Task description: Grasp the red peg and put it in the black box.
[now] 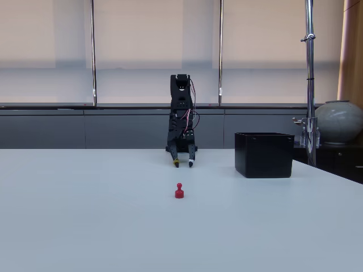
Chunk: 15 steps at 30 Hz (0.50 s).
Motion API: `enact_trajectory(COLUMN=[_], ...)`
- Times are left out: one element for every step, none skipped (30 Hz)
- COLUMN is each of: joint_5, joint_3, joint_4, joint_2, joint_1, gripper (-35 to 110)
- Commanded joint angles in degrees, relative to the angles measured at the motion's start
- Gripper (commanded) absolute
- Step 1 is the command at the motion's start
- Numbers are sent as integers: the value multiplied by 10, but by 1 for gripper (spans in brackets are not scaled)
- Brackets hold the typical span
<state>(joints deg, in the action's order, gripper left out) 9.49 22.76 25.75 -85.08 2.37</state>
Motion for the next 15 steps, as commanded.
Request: enact_trajectory(joint_5=[8,4,0,-5,-9,-11,-16,-20,-25,-27,-31,-32,-32,-32,-31], joint_3=[54,56,57,57,58,59,63,69,76,85,96,106,118,131,143], joint_4=[46,64,83,105,127,149,167,184,199,214,226,236,242,244,244], joint_2=[-47,-60,-74,-87,-100,-114,-129,-144,-159,-175,-190,-204,-216,-226,-235], joint_1=[15,16,17,18,19,20,20,20,20,20,20,19,18,18,17], gripper=[13,12,12,12,12,13,13,13,13,13,13,14,14,14,14])
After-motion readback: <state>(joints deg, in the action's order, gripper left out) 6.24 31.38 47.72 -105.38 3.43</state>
